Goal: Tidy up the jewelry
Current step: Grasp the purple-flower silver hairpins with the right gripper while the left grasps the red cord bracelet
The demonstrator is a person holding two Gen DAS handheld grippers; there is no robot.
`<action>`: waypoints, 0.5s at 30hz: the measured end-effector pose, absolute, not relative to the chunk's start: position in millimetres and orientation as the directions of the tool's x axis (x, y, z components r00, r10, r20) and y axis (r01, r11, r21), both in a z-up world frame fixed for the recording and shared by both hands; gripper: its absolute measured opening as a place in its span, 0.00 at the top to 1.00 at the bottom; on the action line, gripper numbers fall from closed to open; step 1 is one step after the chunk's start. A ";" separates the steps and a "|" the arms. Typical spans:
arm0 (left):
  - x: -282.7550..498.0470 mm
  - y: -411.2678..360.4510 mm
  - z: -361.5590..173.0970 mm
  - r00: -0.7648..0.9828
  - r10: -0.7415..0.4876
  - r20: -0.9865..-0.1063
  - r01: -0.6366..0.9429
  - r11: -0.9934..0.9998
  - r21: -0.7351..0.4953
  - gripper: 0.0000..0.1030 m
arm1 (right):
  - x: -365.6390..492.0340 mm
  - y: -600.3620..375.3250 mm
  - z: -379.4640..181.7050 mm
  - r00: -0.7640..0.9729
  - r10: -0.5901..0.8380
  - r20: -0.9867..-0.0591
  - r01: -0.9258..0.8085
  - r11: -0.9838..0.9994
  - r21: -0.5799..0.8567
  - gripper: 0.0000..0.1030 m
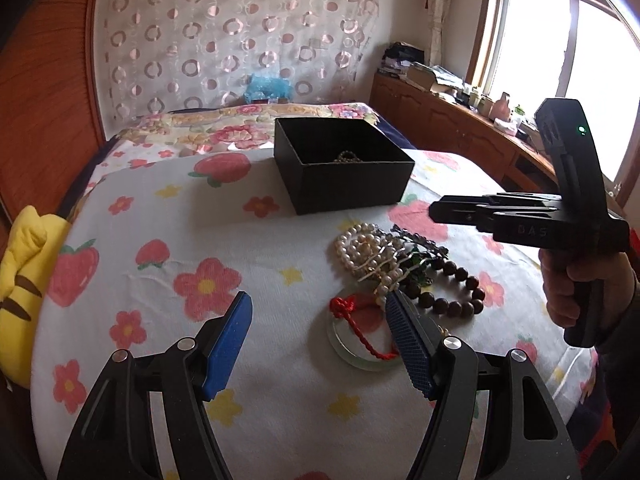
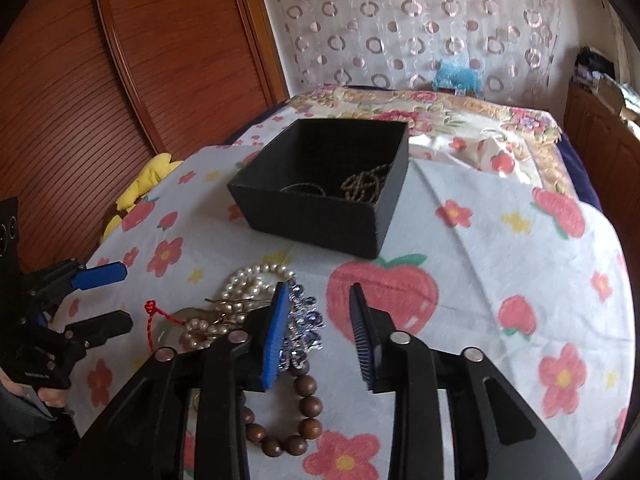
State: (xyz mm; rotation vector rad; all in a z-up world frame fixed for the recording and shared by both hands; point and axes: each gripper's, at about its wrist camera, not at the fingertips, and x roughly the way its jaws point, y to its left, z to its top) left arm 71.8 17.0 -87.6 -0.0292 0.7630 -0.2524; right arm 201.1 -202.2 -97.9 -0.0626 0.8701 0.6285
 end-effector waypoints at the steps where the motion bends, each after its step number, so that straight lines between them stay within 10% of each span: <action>1: 70.8 14.6 -87.6 0.694 -0.240 -0.679 0.221 0.968 -0.117 0.36 | 201.0 -201.2 -98.7 0.472 0.493 -0.731 -0.542 0.816 0.201 0.64; 15: 70.6 9.2 -91.4 0.684 -0.239 -0.689 0.220 0.968 -0.118 0.36 | 213.4 -193.3 -122.9 0.340 0.523 -0.782 -0.513 0.800 0.311 0.64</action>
